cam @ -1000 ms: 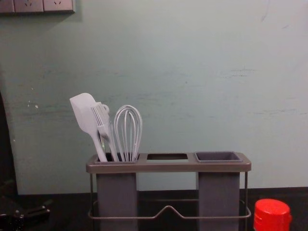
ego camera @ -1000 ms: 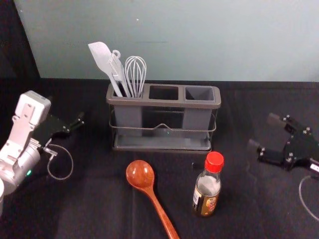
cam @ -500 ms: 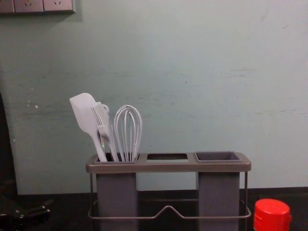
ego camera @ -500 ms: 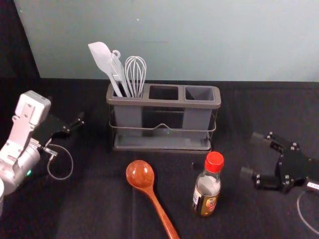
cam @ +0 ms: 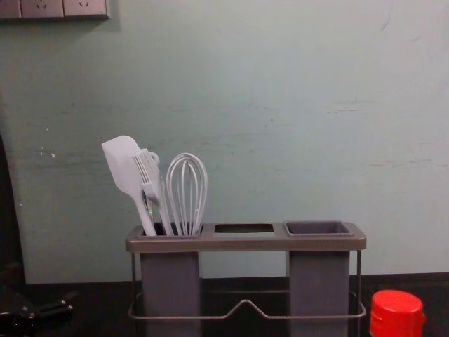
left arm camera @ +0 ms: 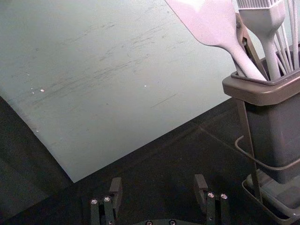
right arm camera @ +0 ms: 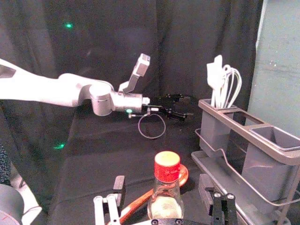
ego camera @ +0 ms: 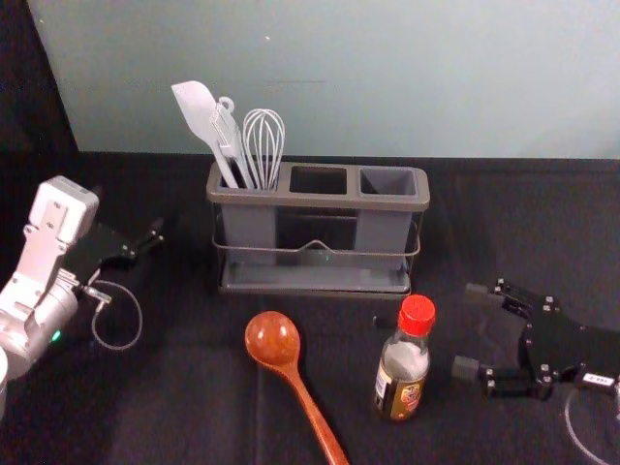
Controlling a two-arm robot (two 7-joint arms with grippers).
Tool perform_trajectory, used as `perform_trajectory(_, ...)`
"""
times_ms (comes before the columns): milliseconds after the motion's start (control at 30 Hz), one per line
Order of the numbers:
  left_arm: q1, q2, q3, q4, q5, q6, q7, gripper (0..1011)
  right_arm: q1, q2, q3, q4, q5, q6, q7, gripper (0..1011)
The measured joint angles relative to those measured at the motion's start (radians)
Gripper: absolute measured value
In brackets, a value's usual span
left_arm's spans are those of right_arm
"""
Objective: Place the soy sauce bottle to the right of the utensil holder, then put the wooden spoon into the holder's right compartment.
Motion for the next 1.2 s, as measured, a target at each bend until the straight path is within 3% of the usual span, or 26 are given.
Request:
perform_trajectory(400, 0.0, 0.0, 0.0, 0.0, 0.0, 0.0, 0.0, 1005, 0.057, -0.039, -0.067, 0.029, -0.005, 0.043, -0.014, 1003)
perform_trajectory(700, 0.0, 0.0, 0.0, 0.0, 0.0, 0.0, 0.0, 1005, 0.108, -0.072, -0.113, 0.06, -0.04, 0.038, -0.022, 1003)
perform_trajectory(1200, 0.0, 0.0, 0.0, 0.0, 0.0, 0.0, 0.0, 1005, 0.156, -0.098, -0.141, 0.092, -0.076, 0.009, -0.029, 1002)
